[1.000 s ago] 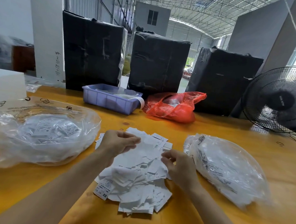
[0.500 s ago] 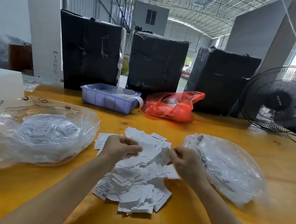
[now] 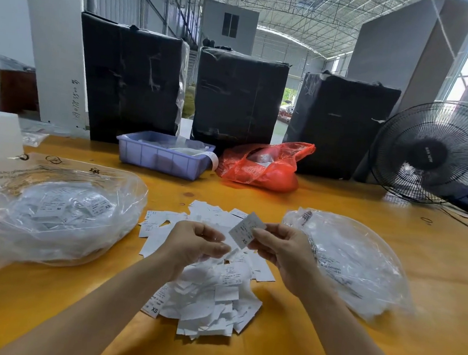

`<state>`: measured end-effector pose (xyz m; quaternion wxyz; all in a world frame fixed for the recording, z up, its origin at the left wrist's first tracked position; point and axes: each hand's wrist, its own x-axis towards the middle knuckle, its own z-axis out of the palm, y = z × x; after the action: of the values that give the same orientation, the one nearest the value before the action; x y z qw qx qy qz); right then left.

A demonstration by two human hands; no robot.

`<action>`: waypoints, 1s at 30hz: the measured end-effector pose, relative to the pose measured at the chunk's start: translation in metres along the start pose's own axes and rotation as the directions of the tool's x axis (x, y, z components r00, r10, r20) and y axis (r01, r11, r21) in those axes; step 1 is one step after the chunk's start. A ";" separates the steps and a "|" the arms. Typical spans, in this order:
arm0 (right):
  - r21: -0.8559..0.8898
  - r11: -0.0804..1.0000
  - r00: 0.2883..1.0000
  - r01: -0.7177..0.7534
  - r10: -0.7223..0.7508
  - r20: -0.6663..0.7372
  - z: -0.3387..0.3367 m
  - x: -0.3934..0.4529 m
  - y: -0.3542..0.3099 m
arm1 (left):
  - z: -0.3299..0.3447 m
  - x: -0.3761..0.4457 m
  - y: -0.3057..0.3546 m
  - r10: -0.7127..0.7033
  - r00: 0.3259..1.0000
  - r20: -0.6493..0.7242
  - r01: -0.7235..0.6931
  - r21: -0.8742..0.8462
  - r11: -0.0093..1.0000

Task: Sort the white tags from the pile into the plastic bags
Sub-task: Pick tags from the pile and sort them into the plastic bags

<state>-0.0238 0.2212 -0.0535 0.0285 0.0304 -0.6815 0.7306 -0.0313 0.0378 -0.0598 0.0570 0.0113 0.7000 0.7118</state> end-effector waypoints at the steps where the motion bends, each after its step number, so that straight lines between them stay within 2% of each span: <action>1: 0.036 0.999 1.000 0.015 -0.014 -0.028 0.001 0.000 -0.001 | 0.001 -0.001 0.000 -0.002 1.000 0.011 0.002 0.001 1.000; 3: 0.076 0.996 0.997 0.046 -0.042 -0.060 0.003 0.000 -0.002 | 0.002 -0.001 0.001 -0.003 1.000 0.024 0.003 -0.003 1.000; 7: 0.016 0.995 0.992 0.094 -0.093 -0.085 0.008 -0.004 -0.002 | 0.004 -0.003 0.001 -0.003 0.999 0.037 0.003 -0.018 1.000; 12: 0.026 0.993 0.987 0.119 -0.116 -0.109 0.012 -0.005 -0.003 | 0.004 -0.004 0.002 -0.011 0.998 0.054 0.015 -0.062 0.998; 22: -0.102 0.991 0.994 0.085 -0.091 -0.057 0.017 -0.007 0.002 | 0.005 -0.005 0.004 -0.027 0.996 0.079 0.039 -0.152 0.988; 27: -0.015 0.991 0.981 0.133 -0.133 -0.138 0.015 -0.007 -0.003 | 0.003 -0.006 0.005 -0.055 0.995 0.078 0.067 -0.163 0.984; 30: -0.036 0.990 0.983 0.133 -0.137 -0.123 0.017 -0.007 -0.003 | 0.004 -0.006 0.005 -0.057 0.995 0.079 0.070 -0.167 0.984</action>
<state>-0.0163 0.2048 -0.0503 0.1213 0.0301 -0.6848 0.7179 -0.0248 0.0408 -0.0548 0.1062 0.0103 0.6343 0.7657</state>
